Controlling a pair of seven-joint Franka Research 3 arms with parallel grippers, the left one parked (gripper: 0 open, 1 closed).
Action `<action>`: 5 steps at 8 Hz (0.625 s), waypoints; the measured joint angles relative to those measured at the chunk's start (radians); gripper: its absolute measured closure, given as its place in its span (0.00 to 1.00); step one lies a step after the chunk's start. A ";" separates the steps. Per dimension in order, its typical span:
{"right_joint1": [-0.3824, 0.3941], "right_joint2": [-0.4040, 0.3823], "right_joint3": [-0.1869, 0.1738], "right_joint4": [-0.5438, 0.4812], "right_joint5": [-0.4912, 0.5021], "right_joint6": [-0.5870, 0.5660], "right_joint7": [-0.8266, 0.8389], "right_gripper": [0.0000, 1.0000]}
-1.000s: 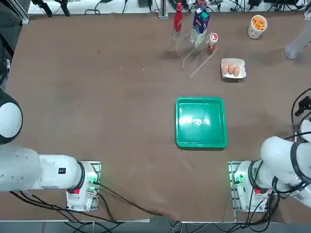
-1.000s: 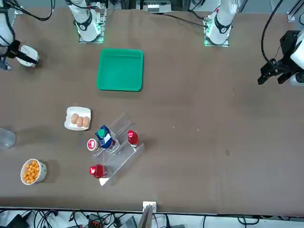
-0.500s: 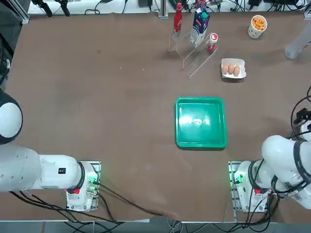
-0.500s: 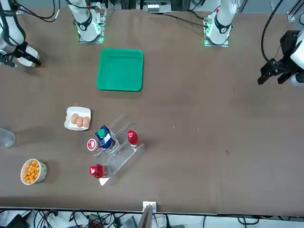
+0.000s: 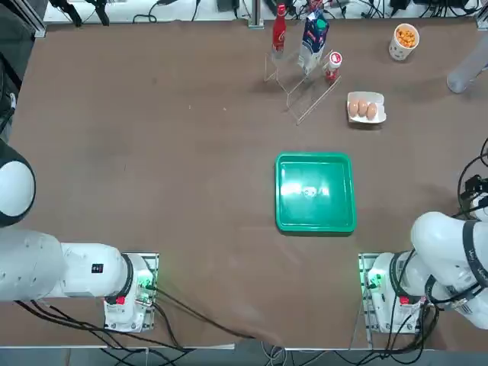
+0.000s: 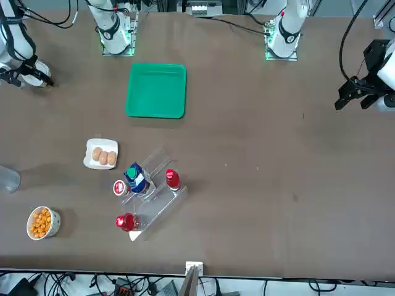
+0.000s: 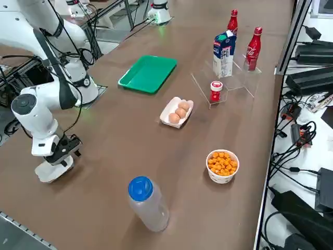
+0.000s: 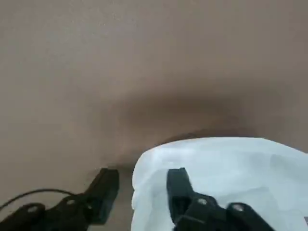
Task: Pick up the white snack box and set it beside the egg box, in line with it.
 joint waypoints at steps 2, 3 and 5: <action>0.000 -0.009 0.001 0.002 0.000 -0.031 0.000 0.81; 0.000 -0.020 0.003 0.007 0.000 -0.063 0.000 0.98; 0.001 -0.061 0.012 0.022 0.000 -0.138 0.000 0.98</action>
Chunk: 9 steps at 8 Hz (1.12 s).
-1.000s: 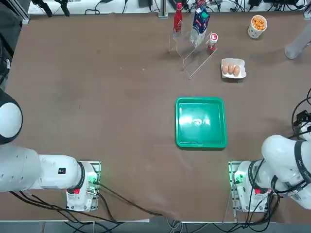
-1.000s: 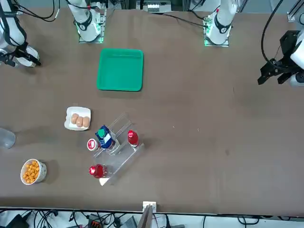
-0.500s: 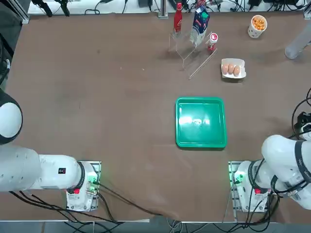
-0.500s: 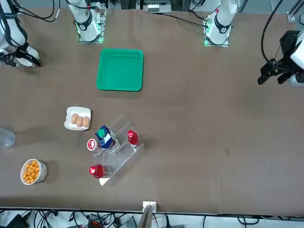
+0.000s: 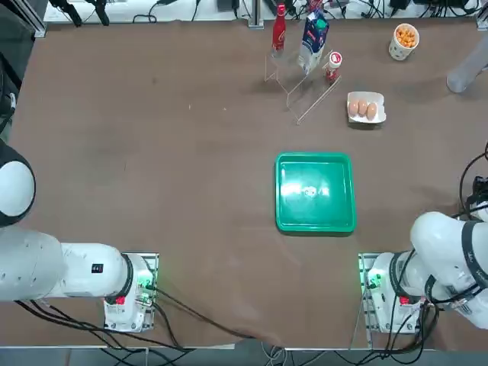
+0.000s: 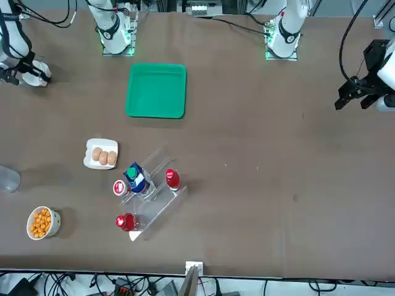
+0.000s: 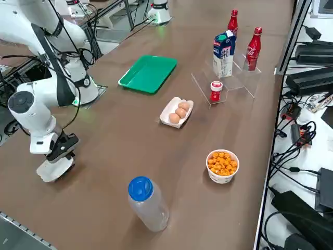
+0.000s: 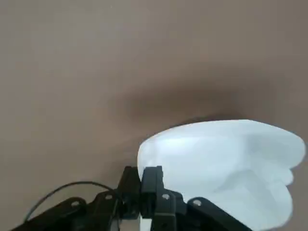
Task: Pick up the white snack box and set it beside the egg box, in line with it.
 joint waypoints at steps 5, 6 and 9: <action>0.198 -0.164 0.119 0.220 0.043 -0.428 0.190 0.98; 0.298 -0.151 0.130 0.286 0.051 -0.449 0.242 0.98; 0.558 0.016 0.135 0.468 0.055 -0.431 0.407 0.98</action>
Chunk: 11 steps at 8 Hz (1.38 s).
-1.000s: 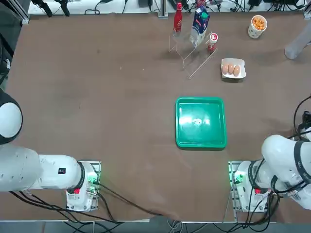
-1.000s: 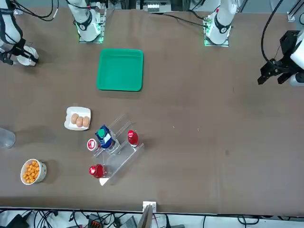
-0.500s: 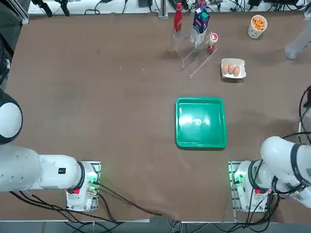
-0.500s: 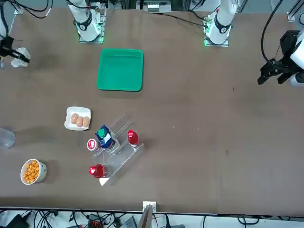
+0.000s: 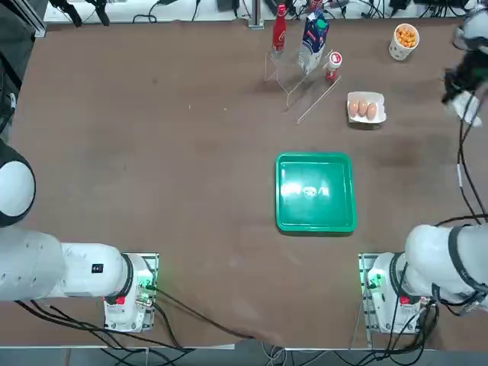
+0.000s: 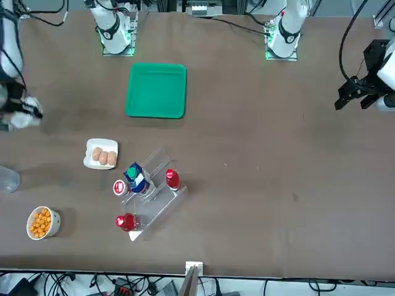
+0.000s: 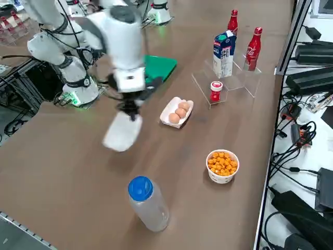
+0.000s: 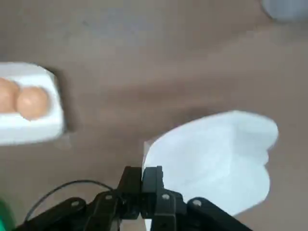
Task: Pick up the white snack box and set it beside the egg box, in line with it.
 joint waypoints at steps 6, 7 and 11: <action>0.112 0.269 -0.014 0.040 -0.173 0.235 0.248 0.98; 0.114 0.274 -0.014 0.040 -0.178 0.237 0.254 0.98; 0.131 0.294 -0.013 0.040 -0.181 0.298 0.276 0.98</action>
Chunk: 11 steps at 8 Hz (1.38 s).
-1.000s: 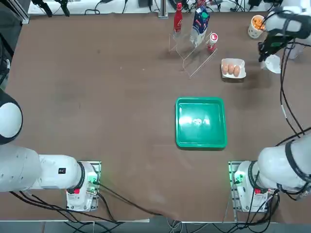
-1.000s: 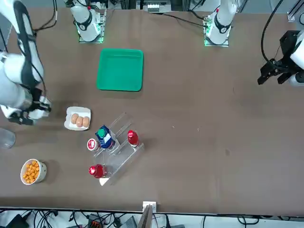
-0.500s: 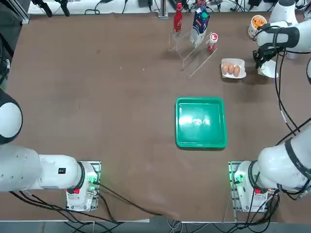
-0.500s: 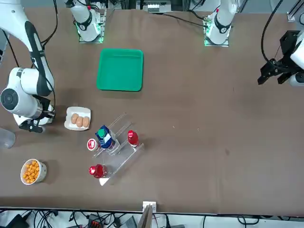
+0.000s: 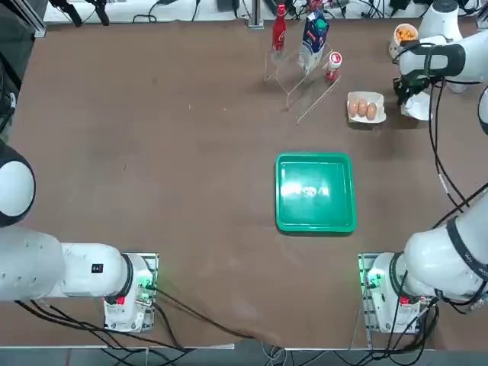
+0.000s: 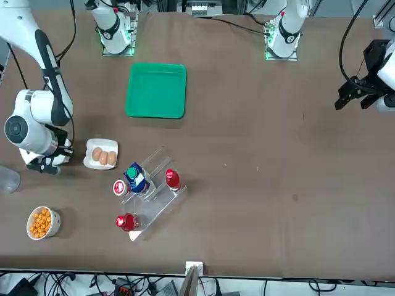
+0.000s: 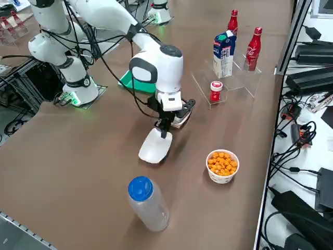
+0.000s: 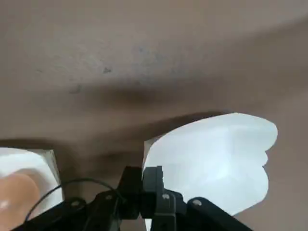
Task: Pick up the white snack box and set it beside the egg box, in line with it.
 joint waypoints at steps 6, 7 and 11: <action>0.006 0.040 -0.003 0.002 -0.001 0.027 0.008 0.66; 0.007 0.037 -0.003 0.008 -0.001 0.027 0.008 0.46; 0.011 -0.126 0.053 0.068 0.006 -0.138 0.007 0.00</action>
